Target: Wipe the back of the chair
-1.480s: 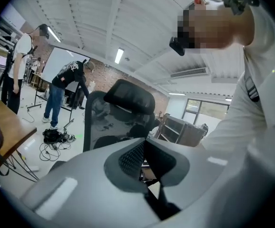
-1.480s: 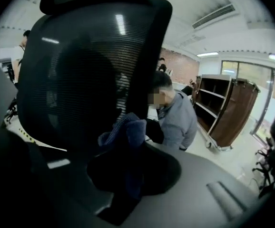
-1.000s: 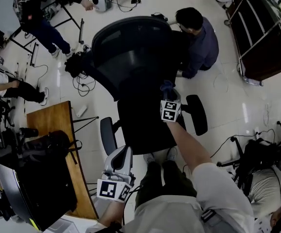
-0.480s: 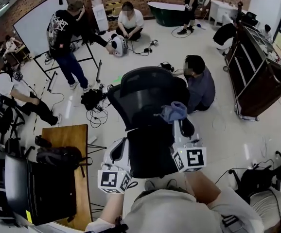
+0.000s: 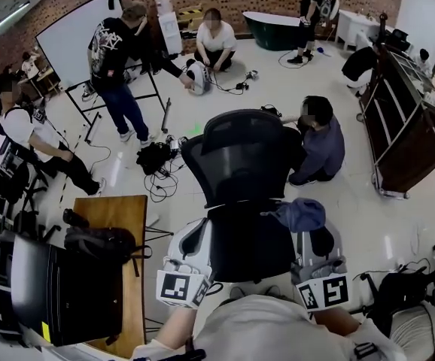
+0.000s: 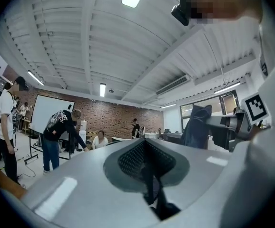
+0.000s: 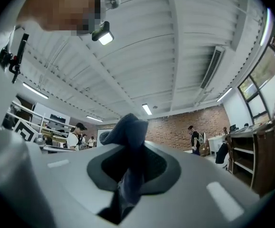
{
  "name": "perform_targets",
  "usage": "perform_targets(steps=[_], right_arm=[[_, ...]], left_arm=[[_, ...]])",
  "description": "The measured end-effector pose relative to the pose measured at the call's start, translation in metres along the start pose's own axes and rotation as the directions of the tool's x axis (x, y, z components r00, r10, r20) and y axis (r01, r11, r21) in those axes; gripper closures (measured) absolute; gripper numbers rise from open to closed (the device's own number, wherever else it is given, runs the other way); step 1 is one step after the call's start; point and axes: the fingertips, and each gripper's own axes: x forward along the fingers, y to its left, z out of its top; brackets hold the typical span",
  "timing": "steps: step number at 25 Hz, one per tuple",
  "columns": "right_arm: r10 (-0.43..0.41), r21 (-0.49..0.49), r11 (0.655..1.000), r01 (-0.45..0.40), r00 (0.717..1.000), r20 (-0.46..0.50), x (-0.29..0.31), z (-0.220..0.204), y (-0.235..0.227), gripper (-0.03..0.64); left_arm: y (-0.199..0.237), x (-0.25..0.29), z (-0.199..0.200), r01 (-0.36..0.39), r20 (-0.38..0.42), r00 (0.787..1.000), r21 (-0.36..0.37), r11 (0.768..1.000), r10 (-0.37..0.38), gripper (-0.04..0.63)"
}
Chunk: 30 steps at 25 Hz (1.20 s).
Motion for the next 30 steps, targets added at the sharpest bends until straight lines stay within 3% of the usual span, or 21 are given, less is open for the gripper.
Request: perform_targets(steps=[8, 13, 23, 27, 30], right_arm=[[0.012, 0.080, 0.997, -0.007, 0.998, -0.065, -0.006, -0.018, 0.024, 0.569], [0.006, 0.063, 0.998, -0.002, 0.998, -0.055, -0.023, -0.014, 0.033, 0.571], [0.021, 0.047, 0.999, -0.019, 0.999, -0.040, -0.184, 0.046, 0.066, 0.571], [0.012, 0.076, 0.997, -0.007, 0.998, -0.060, -0.267, 0.061, 0.075, 0.571], [0.014, 0.082, 0.997, -0.009, 0.998, -0.066, -0.307, 0.096, 0.075, 0.571]], left_arm=[[0.005, -0.016, -0.003, 0.037, -0.034, 0.999, -0.017, 0.999, -0.038, 0.523], [-0.002, -0.030, -0.008, 0.049, -0.045, 0.998, -0.019, 0.999, -0.050, 0.523], [-0.109, -0.170, 0.028, 0.001, -0.016, 1.000, 0.001, 1.000, -0.001, 0.523], [-0.172, -0.237, 0.024, 0.007, -0.060, 0.998, -0.021, 1.000, -0.008, 0.523], [-0.210, -0.268, 0.049, 0.003, -0.069, 0.998, -0.024, 1.000, -0.004, 0.523]])
